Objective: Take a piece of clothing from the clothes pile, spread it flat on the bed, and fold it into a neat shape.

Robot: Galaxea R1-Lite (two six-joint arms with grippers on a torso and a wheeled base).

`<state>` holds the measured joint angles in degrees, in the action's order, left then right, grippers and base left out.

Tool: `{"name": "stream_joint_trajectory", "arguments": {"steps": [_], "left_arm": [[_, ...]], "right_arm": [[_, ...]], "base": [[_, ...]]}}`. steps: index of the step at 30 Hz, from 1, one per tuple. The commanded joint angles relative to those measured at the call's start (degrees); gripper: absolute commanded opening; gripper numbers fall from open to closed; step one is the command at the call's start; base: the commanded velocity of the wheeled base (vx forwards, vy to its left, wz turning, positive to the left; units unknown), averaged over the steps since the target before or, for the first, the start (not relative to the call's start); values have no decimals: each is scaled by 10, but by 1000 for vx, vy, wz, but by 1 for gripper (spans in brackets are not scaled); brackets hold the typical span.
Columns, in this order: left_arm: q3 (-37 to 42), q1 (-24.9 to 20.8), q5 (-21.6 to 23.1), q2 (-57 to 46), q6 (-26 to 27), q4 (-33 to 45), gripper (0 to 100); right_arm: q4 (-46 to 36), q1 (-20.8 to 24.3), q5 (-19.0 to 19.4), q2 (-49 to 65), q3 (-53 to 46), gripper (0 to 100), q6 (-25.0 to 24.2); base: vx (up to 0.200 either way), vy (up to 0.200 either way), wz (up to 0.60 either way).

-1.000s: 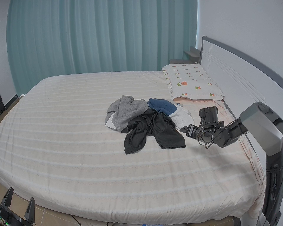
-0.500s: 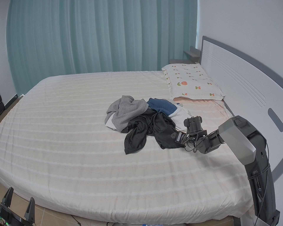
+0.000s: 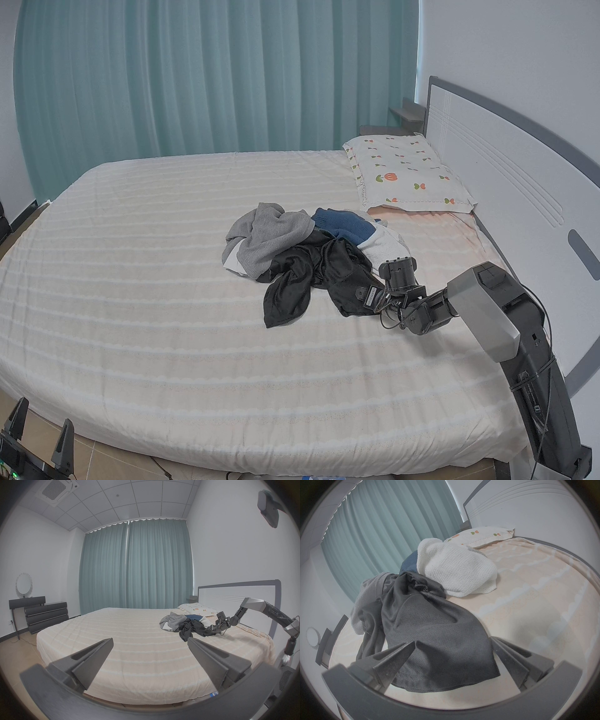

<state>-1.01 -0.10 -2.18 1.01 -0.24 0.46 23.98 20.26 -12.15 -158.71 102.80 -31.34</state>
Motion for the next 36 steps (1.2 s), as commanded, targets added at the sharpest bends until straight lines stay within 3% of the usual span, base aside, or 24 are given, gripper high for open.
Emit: {"name": "stream_joint_trajectory", "arguments": {"steps": [1,2,3,12,19,20,22,23,28,29,31,36], "left_arm": [[9,0,0,-10,0,0,100],[9,0,0,-10,0,0,100],[9,0,0,-10,0,1,100],[9,0,0,-10,0,0,100],[9,0,0,-10,0,0,100],[9,0,0,-10,0,0,100],[9,0,0,-10,0,0,100],[9,0,0,-10,0,1,100],[9,0,0,-10,0,0,100],[9,0,0,-10,0,0,100],[9,0,0,-10,0,0,100],[9,0,1,-10,1,0,100]], "right_arm": [[2,5,0,-9,7,100,0],[3,5,0,-9,7,100,0],[3,6,0,-9,8,0,0],[5,7,-3,-4,-2,0,-2],[10,4,6,89,-107,0,-65],[27,4,16,144,-173,0,-88],[40,4,24,164,-202,0,-94],[87,4,49,229,-311,0,-100],[263,5,132,379,-581,0,-109],[263,5,132,379,-581,0,-109],[332,10,162,440,-677,0,-109],[354,21,165,514,-761,0,-109]], "base": [[0,0,0],[0,0,0],[0,0,0],[0,0,0],[0,0,0],[0,0,0],[0,0,0],[0,0,0],[0,0,0],[0,0,0],[0,0,0],[0,0,0]]}}
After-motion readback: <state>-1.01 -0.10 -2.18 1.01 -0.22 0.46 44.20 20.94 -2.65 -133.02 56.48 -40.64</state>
